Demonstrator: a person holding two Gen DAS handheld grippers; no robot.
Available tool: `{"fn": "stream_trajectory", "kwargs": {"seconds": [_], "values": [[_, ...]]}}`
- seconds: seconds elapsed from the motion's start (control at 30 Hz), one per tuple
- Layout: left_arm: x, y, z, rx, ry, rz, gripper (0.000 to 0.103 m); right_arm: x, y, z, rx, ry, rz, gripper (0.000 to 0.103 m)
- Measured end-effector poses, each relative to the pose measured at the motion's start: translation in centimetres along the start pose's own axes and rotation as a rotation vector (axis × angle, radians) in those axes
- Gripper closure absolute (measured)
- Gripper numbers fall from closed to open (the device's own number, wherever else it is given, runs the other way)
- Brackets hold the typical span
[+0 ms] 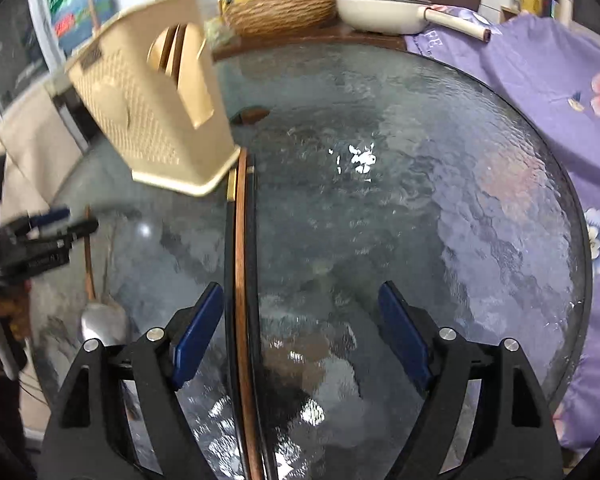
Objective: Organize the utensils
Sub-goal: 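Withdraw both tools from the holder down toward the loose utensils on the table, then grip the black gold-banded chopstick with the right tool while the left tool reaches a wooden chopstick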
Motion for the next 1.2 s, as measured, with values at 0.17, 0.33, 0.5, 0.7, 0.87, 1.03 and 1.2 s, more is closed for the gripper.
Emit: {"fn": "stream_trajectory", "kwargs": {"seconds": [0.17,0.33,0.5,0.7,0.87,1.03,1.2], "values": [[-0.1,-0.4,-0.8,0.018,-0.002,0.000,0.027,-1.2,-1.6,-0.4,0.052,0.062,-0.005,0.034],[-0.2,-0.3,-0.5,0.002,-0.003,-0.006,0.031,-2.6,-2.6,-0.4,0.068,0.073,-0.023,0.044],[0.3,0.4,0.1,0.011,0.009,-0.012,0.035,-3.3,-3.2,-0.7,0.074,0.064,-0.039,0.048],[0.3,0.2,1.2,0.006,0.040,-0.019,0.036,-3.9,-4.2,-1.0,0.054,0.028,-0.043,0.050],[0.2,-0.1,2.2,0.001,0.054,-0.019,0.036,-4.8,-4.4,-0.7,0.059,0.053,-0.068,0.053],[0.0,-0.5,2.7,0.001,0.078,-0.024,0.041,-5.8,-5.2,-0.7,0.100,0.105,-0.075,0.054],[-0.1,-0.9,3.4,-0.013,0.091,-0.035,0.051,-6.8,-6.4,-0.6,0.098,0.104,-0.094,0.063]]}}
Point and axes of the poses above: each gripper's, at about its wrist camera, not at the fingertips, and x roughly against the way its jaws point, z to its right, y to its underside, the point moved 9 cm from there along -x, roughly the way its jaws point, and after that the axes turned 8 degrees about -y, right-handed, at the moved point
